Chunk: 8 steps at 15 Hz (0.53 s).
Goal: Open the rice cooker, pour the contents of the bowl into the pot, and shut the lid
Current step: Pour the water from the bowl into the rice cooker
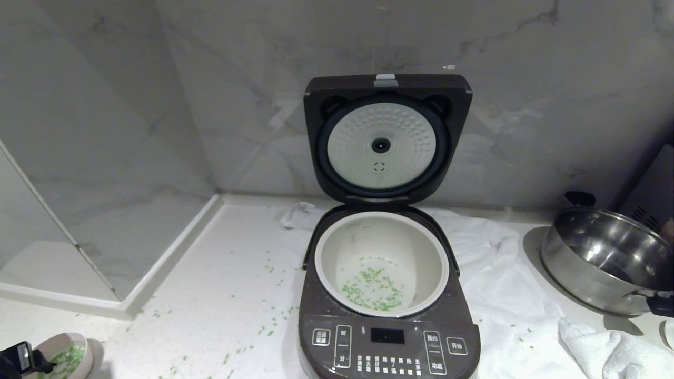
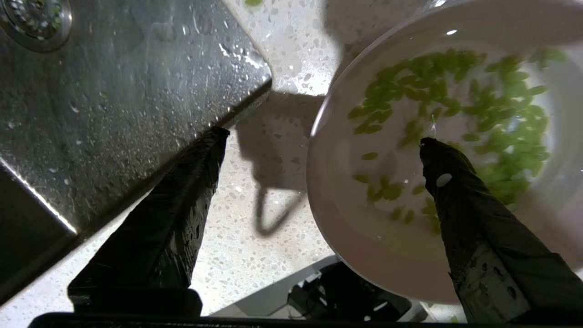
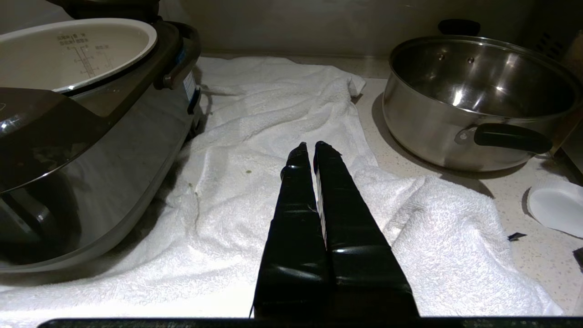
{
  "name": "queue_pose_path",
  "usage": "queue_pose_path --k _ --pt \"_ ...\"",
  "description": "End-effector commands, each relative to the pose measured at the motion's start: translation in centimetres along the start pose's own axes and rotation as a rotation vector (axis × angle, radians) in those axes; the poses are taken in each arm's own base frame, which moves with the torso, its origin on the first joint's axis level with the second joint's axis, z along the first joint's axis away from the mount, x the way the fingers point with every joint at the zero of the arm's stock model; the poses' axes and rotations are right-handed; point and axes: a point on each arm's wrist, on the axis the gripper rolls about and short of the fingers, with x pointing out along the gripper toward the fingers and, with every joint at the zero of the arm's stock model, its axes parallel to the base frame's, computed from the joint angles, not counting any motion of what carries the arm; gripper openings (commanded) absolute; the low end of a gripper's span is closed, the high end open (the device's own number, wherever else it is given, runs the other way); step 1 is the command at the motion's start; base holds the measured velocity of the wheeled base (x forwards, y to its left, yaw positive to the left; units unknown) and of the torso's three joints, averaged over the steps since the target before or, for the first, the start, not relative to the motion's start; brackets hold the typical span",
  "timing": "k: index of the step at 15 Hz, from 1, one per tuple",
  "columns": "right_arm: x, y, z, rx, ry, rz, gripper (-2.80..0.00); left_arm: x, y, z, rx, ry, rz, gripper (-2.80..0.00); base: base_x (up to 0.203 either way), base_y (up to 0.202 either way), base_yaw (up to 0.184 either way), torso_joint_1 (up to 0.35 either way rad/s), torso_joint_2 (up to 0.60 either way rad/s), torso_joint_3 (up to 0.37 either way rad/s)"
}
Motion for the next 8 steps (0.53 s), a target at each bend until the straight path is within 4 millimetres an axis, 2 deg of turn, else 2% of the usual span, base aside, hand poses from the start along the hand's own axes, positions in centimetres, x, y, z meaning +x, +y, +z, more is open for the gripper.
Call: queue_pose_path --k 1,4,5,8 --pt "0.01 0.00 -0.09 -0.001 0.002 0.000 -2.80 1.59 0.20 -0.18 -0.006 0.046 0.001 0.00 0.000 0.000 0.000 0.000 0.00 0.000" --pt "0.01 0.00 -0.09 -0.001 0.002 0.000 -2.80 2.38 0.24 -0.45 -0.008 0.075 -0.003 0.00 0.000 0.000 0.000 0.000 0.00 0.000" --pt "0.01 0.00 -0.09 -0.001 0.002 0.000 -2.80 2.50 0.20 -0.50 -0.007 0.079 -0.005 -2.80 0.000 0.000 0.000 0.000 0.00 0.000" --pt "0.00 0.00 -0.05 -0.001 0.000 0.000 -2.80 2.56 0.09 -0.63 -0.005 0.085 -0.019 -2.80 0.000 0.000 0.000 0.000 0.00 0.000"
